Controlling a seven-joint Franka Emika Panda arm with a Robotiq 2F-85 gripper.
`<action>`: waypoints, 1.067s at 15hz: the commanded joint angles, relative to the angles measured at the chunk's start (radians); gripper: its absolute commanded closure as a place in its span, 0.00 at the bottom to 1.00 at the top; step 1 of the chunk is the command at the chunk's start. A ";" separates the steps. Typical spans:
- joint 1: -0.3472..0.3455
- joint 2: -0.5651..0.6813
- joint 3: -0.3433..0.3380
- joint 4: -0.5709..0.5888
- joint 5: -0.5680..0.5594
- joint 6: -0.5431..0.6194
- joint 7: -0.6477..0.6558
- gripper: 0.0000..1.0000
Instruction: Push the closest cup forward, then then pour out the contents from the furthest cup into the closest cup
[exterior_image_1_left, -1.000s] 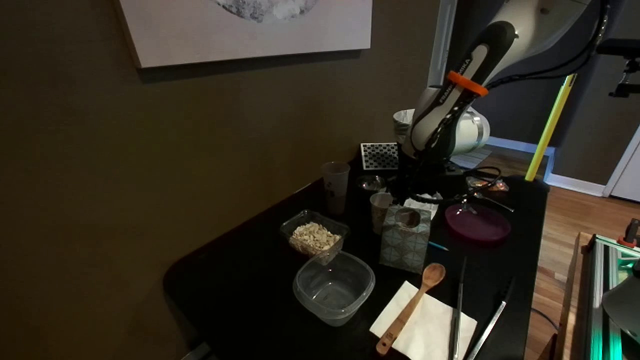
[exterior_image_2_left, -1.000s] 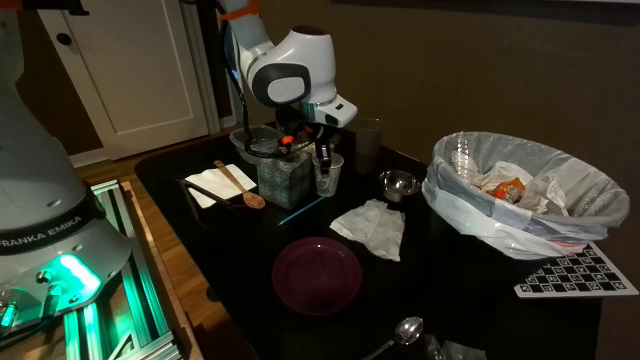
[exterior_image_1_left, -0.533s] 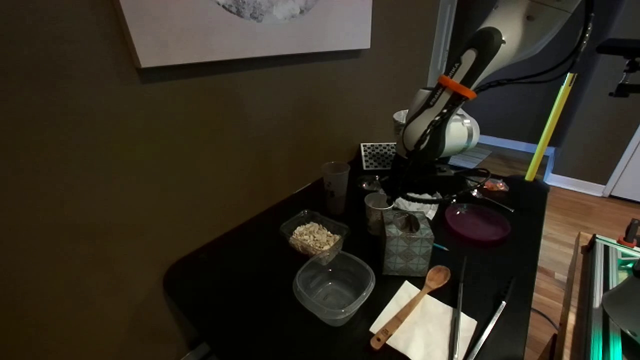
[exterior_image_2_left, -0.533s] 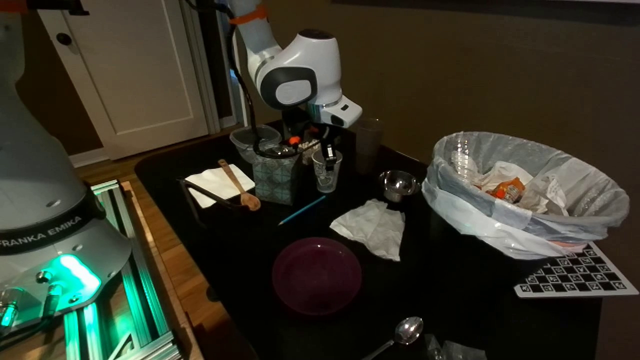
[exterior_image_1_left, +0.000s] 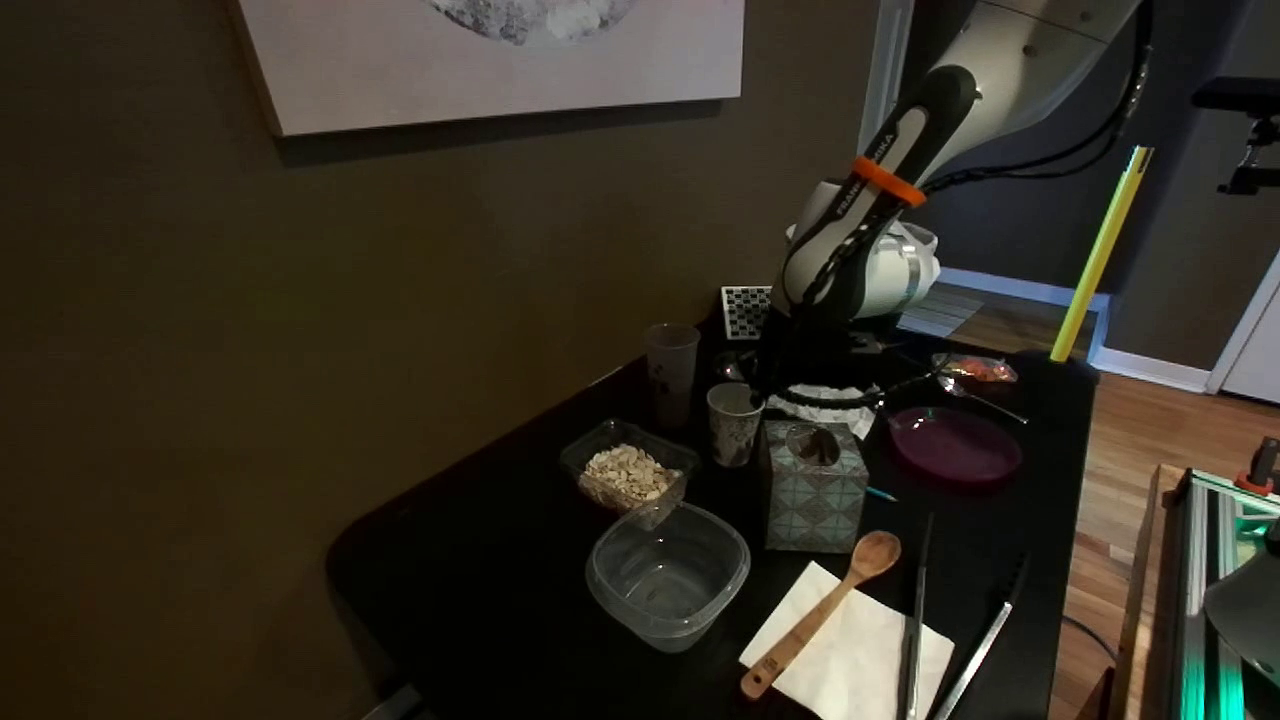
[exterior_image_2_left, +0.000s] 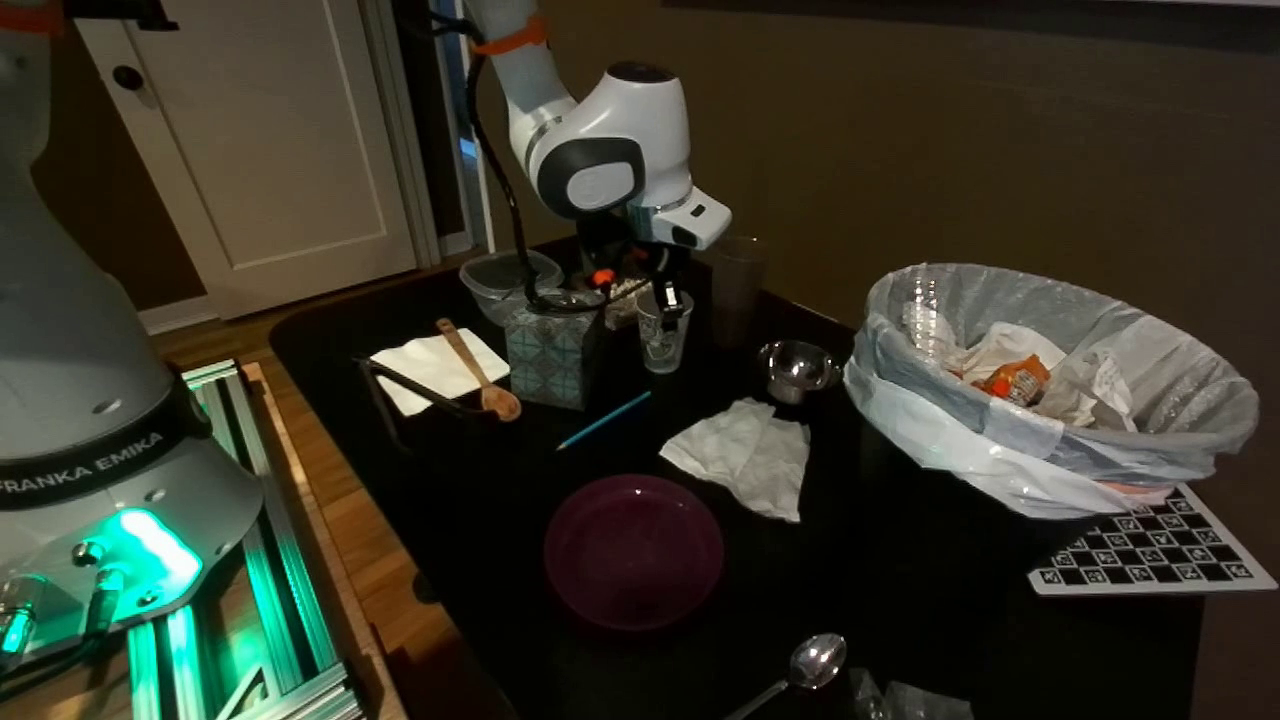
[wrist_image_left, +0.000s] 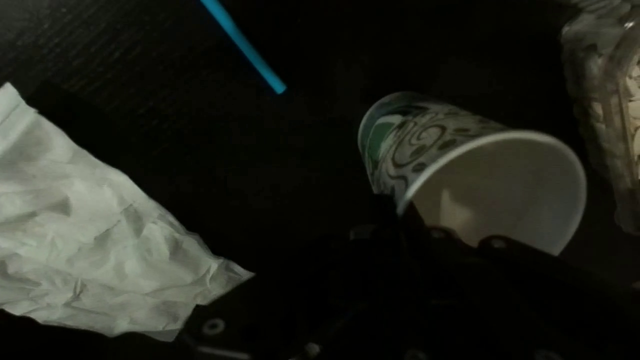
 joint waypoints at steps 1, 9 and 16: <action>0.008 0.035 0.000 0.034 0.019 0.017 0.000 0.64; 0.102 -0.139 -0.118 -0.001 -0.051 -0.120 0.044 0.04; 0.149 -0.246 -0.254 0.081 -0.236 -0.291 0.188 0.00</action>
